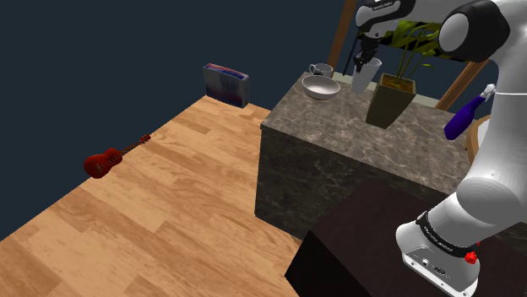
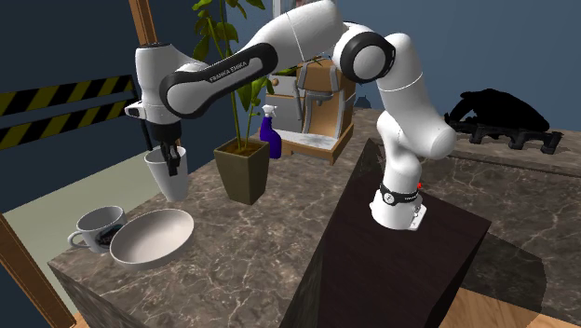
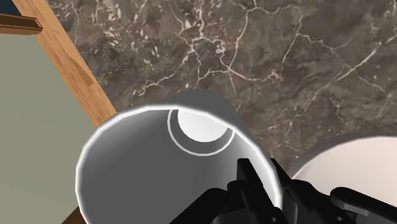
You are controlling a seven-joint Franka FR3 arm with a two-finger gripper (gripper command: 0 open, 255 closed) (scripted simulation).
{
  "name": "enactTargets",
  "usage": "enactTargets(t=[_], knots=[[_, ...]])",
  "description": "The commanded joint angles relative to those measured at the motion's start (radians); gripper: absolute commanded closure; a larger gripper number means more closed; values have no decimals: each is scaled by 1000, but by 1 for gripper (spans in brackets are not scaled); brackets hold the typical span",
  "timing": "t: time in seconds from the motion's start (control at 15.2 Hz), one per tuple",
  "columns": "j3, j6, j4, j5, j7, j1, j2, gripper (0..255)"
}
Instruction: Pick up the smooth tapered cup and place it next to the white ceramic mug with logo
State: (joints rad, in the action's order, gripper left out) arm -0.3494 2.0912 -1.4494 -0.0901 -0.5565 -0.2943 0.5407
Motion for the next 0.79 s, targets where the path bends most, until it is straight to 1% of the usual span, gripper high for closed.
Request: enactTargets(t=[0.0, 0.59, 0.66, 0.73], knots=[[1, 23, -17, -2, 1, 1, 5, 255], [2, 30, -22, -3, 1, 1, 8, 255], [2, 30, -22, -3, 1, 1, 8, 0], [2, 30, -22, -3, 1, 1, 8, 0]])
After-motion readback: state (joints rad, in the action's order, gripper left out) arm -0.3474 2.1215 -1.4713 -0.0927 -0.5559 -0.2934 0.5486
